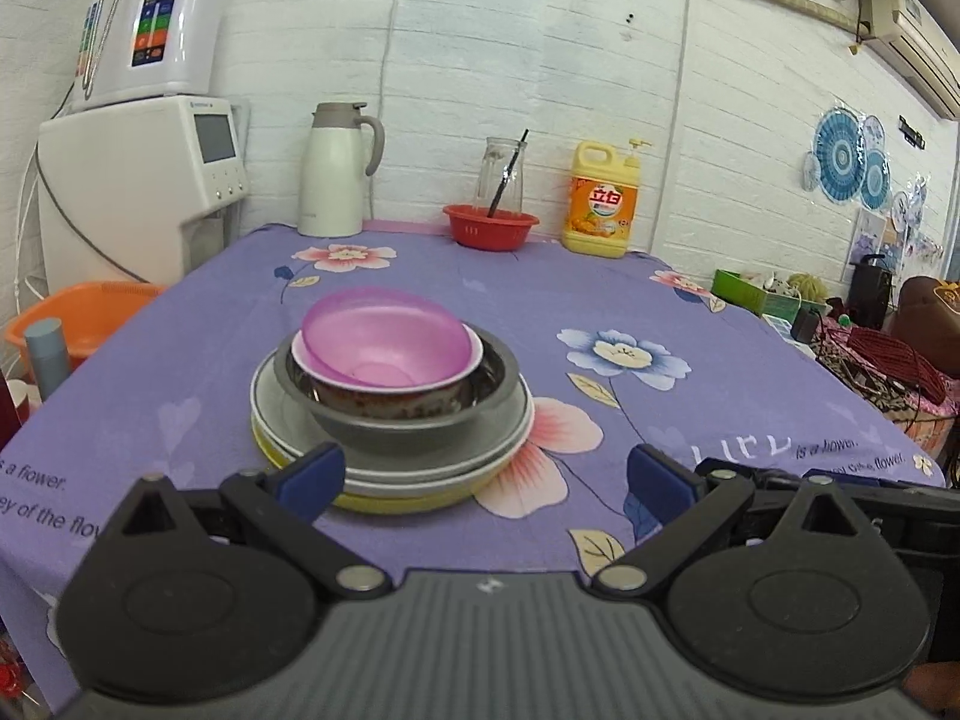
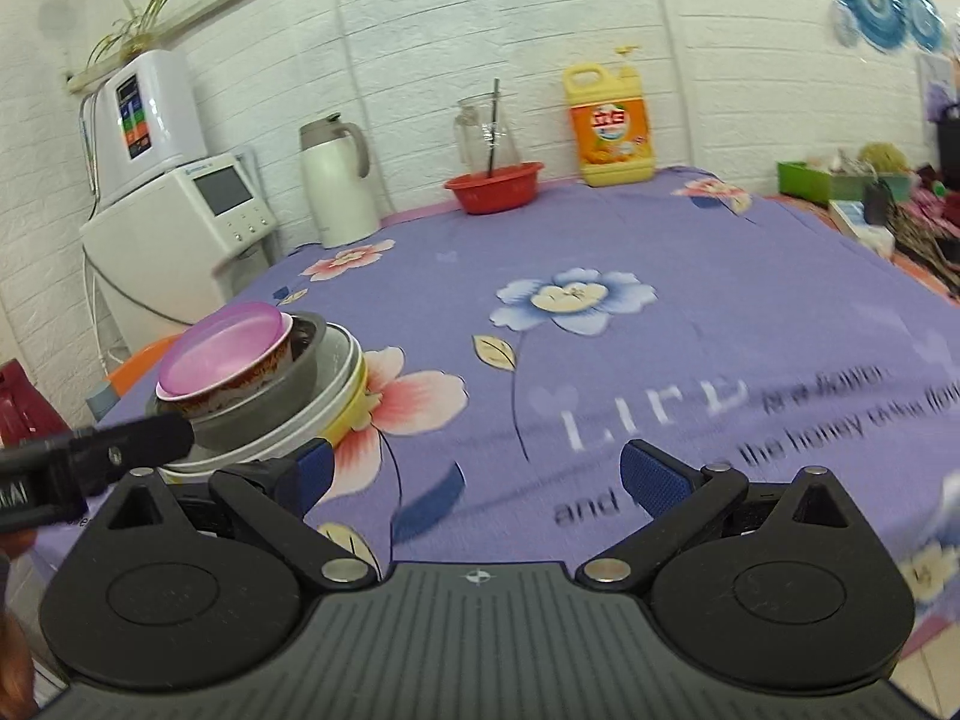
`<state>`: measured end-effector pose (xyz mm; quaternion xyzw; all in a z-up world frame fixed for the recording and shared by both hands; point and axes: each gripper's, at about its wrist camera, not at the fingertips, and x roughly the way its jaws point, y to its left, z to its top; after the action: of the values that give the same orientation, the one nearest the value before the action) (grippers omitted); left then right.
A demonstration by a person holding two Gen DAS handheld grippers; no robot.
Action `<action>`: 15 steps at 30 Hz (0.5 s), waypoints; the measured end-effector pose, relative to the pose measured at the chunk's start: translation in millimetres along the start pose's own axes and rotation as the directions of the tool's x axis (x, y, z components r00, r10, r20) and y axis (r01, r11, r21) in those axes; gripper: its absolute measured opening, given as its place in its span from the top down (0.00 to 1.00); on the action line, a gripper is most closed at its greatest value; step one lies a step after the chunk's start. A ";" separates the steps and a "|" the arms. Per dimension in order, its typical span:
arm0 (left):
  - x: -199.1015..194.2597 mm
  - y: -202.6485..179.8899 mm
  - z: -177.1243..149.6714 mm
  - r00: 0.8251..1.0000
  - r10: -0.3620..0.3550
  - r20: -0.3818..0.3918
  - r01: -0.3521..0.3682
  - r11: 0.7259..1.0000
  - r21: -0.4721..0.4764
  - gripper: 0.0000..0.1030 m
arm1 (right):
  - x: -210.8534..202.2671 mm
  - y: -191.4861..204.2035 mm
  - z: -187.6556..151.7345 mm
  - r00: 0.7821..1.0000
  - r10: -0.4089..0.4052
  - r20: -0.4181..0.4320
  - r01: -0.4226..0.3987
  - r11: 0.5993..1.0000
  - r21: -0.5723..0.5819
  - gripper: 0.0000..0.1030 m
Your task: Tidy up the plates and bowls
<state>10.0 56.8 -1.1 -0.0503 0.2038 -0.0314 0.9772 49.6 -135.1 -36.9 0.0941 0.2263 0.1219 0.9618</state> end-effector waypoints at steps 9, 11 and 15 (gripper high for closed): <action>-41.3 -11.1 -23.6 0.997 -0.022 0.071 0.020 0.999 0.034 0.04 | -44.6 8.9 -19.7 0.992 -0.110 0.063 0.111 0.994 -0.017 0.00; -41.6 -11.0 -24.1 0.998 -0.023 0.066 0.022 0.999 0.024 0.04 | -53.4 11.8 -25.1 0.991 -0.101 0.082 0.105 0.994 -0.037 0.00; -37.3 -10.7 -25.3 0.998 0.005 0.060 -0.006 1.000 0.018 0.04 | -54.3 15.8 -26.5 0.988 -0.121 0.092 0.127 0.990 -0.062 0.00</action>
<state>-34.7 47.1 -8.2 -0.0415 0.1744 -0.0291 0.9834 -12.8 -131.8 -34.1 0.0527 0.1849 0.0653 0.9792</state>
